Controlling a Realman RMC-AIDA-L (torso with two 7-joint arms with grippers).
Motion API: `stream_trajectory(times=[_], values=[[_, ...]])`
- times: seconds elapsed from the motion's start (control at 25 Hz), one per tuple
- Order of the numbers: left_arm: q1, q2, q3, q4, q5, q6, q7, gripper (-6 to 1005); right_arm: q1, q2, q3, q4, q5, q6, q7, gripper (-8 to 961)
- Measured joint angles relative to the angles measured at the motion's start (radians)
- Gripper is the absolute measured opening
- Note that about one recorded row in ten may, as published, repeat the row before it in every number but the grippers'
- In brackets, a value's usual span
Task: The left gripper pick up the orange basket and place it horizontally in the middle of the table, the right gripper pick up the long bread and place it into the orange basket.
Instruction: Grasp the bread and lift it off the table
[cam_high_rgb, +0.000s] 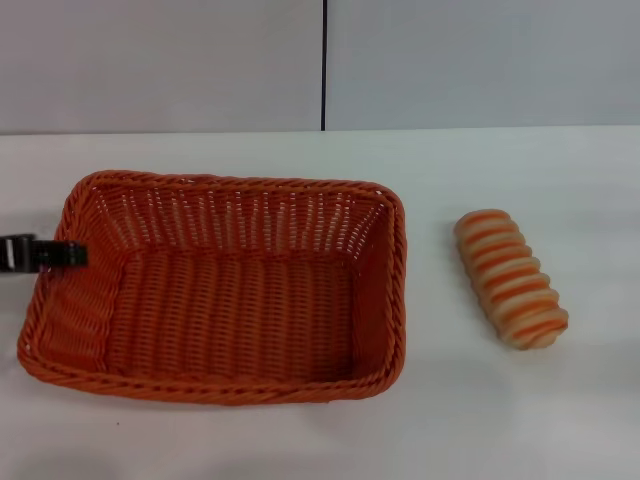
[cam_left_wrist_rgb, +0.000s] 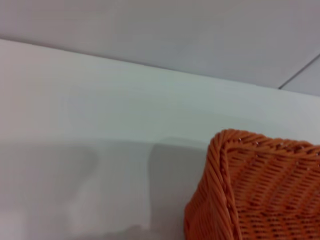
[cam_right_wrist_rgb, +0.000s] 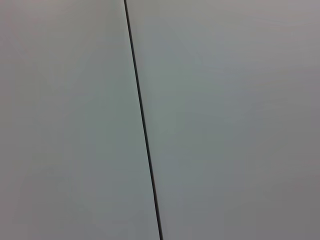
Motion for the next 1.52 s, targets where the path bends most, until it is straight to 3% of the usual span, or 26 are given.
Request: stream_trajectory(times=[0.2, 0.24, 0.36, 0.44, 0.48, 0.6, 0.64, 0.68, 0.8, 0.84, 1.0, 1.12, 1.24, 1.4, 1.52], values=[[-0.013, 0.001, -0.138, -0.026, -0.082, 0.018, 0.082, 572, -0.025, -0.003, -0.006, -0.045, -0.070, 0.009, 0.074, 623], [-0.020, 0.002, -0.195, -0.060, -0.133, 0.020, 0.144, 614, -0.041, -0.004, -0.006, -0.107, -0.148, 0.042, 0.141, 623], [-0.029, 0.002, -0.255, -0.113, -0.206, 0.021, 0.228, 700, -0.060, -0.004, -0.006, -0.194, -0.238, 0.090, 0.249, 622], [-0.048, 0.003, -0.341, -0.230, -0.324, 0.036, 0.386, 757, -0.094, -0.003, -0.006, -0.388, -0.445, 0.168, 0.505, 622], [-0.048, 0.003, -0.341, -0.230, -0.324, 0.036, 0.386, 756, -0.094, -0.003, -0.006, -0.388, -0.445, 0.168, 0.505, 621], [-0.063, 0.003, -0.431, -0.379, -0.485, 0.072, 0.610, 753, -0.111, -0.001, 0.003, -0.609, -0.715, 0.201, 0.804, 621], [-0.064, 0.003, -0.472, -0.462, -0.566, 0.093, 0.732, 752, -0.109, 0.000, 0.007, -0.746, -0.910, 0.202, 1.004, 620], [-0.064, 0.003, -0.472, -0.462, -0.566, 0.093, 0.732, 752, -0.109, 0.000, 0.007, -0.746, -0.910, 0.202, 1.004, 620], [-0.065, 0.004, -0.548, -0.630, -0.711, 0.143, 0.945, 751, -0.085, -0.003, 0.007, -0.910, -1.174, 0.151, 1.266, 619], [-0.069, 0.005, -0.606, -0.725, -0.768, 0.180, 1.067, 751, -0.050, -0.008, 0.008, -1.017, -1.341, 0.059, 1.422, 619], [-0.072, 0.005, -0.663, -0.823, -0.811, 0.220, 1.210, 752, 0.012, -0.022, 0.008, -1.123, -1.513, -0.079, 1.594, 618], [-0.071, 0.004, -0.686, -0.912, -0.849, 0.240, 1.337, 754, 0.091, -0.044, 0.005, -1.179, -1.671, -0.219, 1.718, 617], [-0.072, 0.004, -0.690, -1.004, -0.871, 0.251, 1.443, 755, 0.191, -0.080, -0.001, -1.167, -1.783, -0.358, 1.814, 617], [-0.072, 0.003, -0.690, -1.039, -0.871, 0.251, 1.480, 758, 0.229, -0.086, -0.015, -1.144, -1.835, -0.396, 1.863, 616], [-0.070, 0.002, -0.690, -1.060, -0.873, 0.251, 1.501, 759, 0.243, -0.076, -0.056, -1.082, -1.890, -0.366, 1.915, 615]])
